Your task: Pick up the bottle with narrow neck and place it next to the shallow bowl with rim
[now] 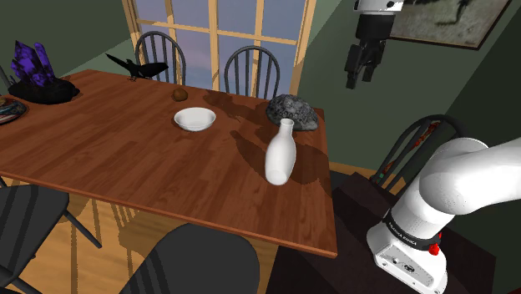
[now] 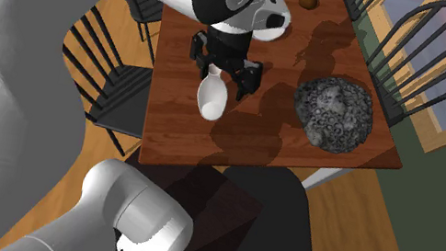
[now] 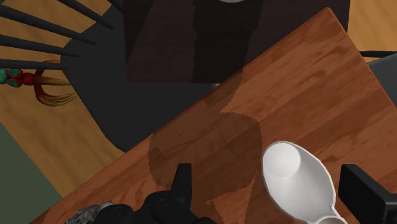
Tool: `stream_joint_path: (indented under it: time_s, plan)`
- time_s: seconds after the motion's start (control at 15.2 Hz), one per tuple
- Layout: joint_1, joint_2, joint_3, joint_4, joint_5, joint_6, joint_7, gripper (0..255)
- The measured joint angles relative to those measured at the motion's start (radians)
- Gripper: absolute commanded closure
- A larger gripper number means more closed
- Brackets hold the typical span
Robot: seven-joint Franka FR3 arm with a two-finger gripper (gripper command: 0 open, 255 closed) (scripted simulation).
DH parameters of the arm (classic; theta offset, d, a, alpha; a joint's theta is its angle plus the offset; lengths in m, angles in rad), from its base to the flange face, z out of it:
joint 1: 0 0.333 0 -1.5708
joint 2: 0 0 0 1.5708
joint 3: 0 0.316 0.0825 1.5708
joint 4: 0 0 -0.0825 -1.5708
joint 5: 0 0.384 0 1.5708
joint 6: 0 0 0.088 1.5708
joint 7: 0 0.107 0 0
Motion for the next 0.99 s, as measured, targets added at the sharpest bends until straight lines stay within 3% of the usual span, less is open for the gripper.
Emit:
stream_joint_path:
  time_s: [0.33,0.99]
  plan:
    - [0.014,0.069,0.029,-0.019,0.022,0.083,0.025,0]
    - [0.05,0.372,0.118,0.022,0.061,0.336,0.097,0]
